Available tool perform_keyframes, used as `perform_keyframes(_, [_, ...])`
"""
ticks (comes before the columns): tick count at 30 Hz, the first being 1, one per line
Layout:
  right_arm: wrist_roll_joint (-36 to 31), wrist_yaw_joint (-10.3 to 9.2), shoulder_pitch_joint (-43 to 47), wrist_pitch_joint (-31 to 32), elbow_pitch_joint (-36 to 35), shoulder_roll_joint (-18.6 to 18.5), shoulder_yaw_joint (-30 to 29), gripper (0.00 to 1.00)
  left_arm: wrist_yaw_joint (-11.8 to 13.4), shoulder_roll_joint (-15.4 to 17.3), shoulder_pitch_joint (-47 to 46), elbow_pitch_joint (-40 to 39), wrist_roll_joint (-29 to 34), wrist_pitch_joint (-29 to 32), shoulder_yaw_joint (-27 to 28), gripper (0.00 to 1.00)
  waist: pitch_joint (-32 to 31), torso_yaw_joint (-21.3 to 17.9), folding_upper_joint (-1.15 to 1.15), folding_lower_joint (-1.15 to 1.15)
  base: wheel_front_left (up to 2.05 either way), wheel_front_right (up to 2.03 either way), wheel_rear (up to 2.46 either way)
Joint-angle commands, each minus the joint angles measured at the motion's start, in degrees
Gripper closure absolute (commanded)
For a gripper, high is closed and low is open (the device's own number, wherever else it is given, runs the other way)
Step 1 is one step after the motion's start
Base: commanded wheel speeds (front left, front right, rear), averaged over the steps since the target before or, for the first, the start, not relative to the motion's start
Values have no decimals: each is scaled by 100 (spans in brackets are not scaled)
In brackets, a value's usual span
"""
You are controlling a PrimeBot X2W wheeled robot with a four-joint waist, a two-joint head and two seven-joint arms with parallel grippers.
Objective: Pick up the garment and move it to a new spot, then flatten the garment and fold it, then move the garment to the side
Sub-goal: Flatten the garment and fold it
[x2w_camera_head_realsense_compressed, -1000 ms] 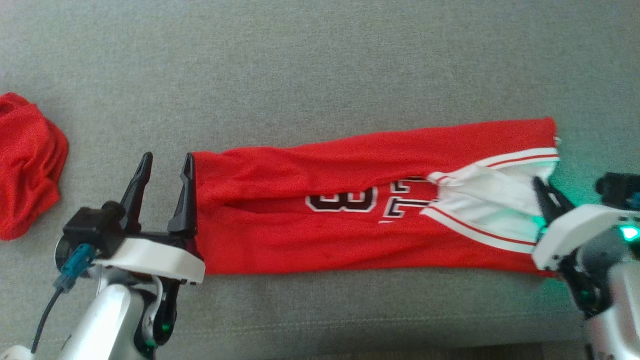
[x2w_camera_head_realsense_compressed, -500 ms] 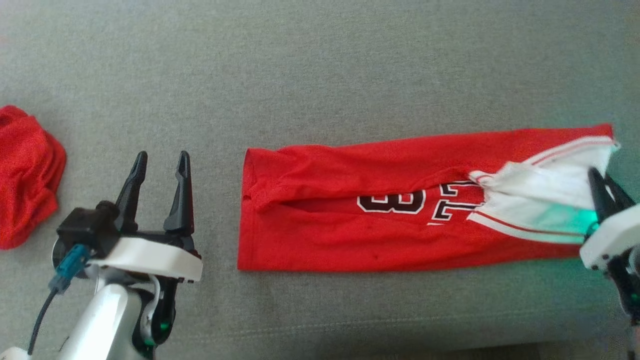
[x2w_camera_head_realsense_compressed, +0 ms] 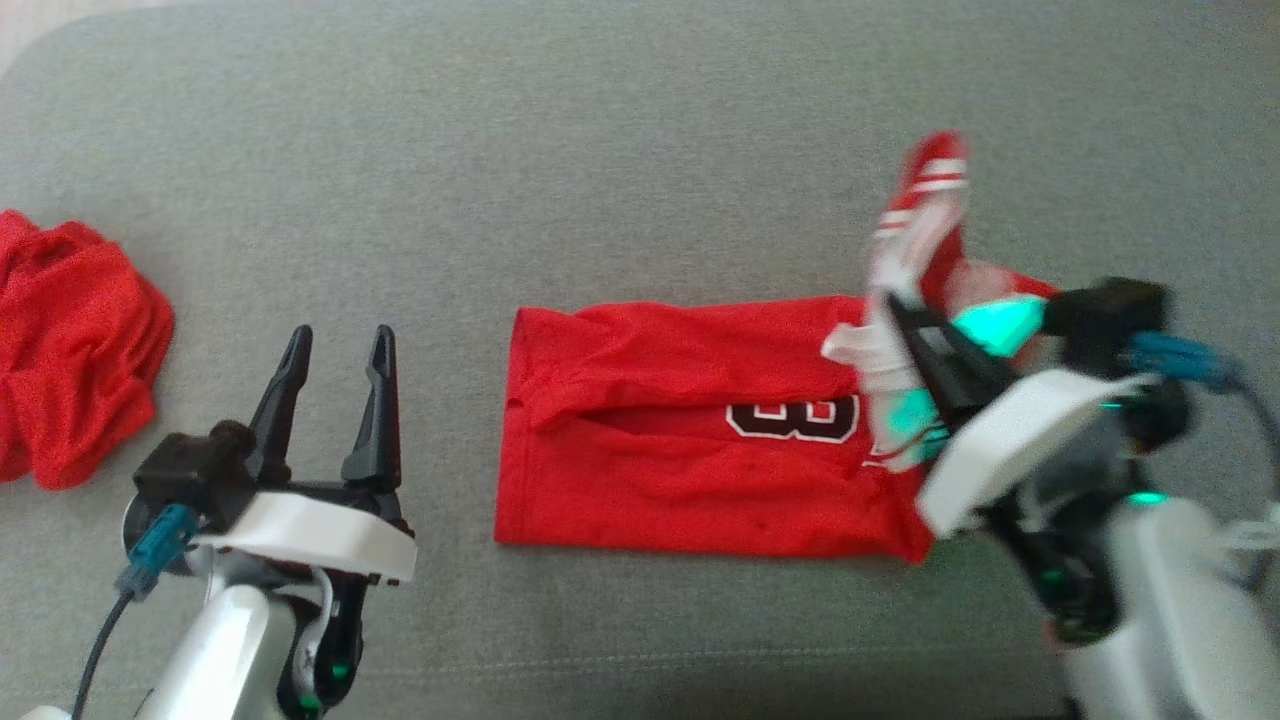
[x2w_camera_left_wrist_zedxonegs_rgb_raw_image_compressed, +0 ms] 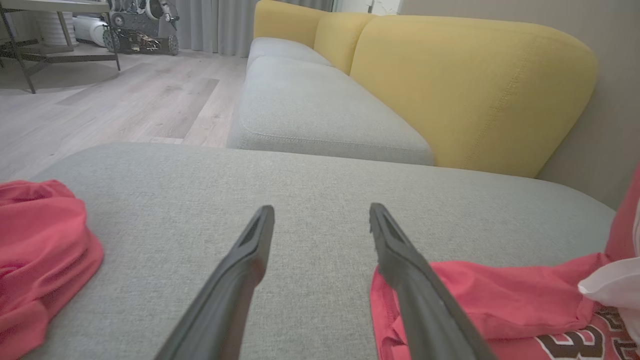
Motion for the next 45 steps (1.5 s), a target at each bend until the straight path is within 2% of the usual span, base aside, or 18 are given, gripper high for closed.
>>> perform_keyframes(1, [79,-5,-257,-70,-134,107,314,100,-5,61,-144,-137,45,-70,177,0,-34,83,0,0,0,0,0])
perform_keyframes(8, [481,-5,-498,-589,813,433,1475,100,-24,0,-146,-88,20,-70,130,0,-46,318,0,0,0,0,0])
perform_keyframes(20, [1444,-5,-1231,-1807,2419,463,2695,100,-122,-118,-230,-20,65,-70,122,0,127,483,0,0,0,0,0])
perform_keyframes(21, [1492,-5,-1284,-1850,2522,463,2761,95,-127,-123,-234,-15,70,-70,128,0,139,482,0,0,0,0,0])
perform_keyframes(22, [1531,-5,-1338,-1893,2616,463,2828,51,-133,-129,-237,-11,75,-70,136,0,150,481,0,0,0,0,0])
perform_keyframes(23, [1574,-5,-1391,-1942,2687,463,2894,0,-141,-135,-239,-4,76,-70,147,0,159,475,0,0,0,0,0])
perform_keyframes(31, [1662,-5,-1691,-2466,2742,464,3221,0,-178,-151,-251,14,101,-70,239,0,196,401,0,0,0,0,0])
perform_keyframes(35, [1591,-5,-1785,-2870,2527,464,3113,0,-176,-148,-241,4,135,-70,277,0,183,340,0,0,0,0,0])
perform_keyframes(40, [1018,-5,-1662,-3226,2251,368,2159,0,-143,-90,-209,-26,184,-70,339,0,131,216,0,0,0,0,0])
perform_keyframes(45, [502,-5,-1206,-3202,1840,139,1126,0,-103,-28,-158,-73,190,-63,371,0,72,108,0,0,0,0,0])
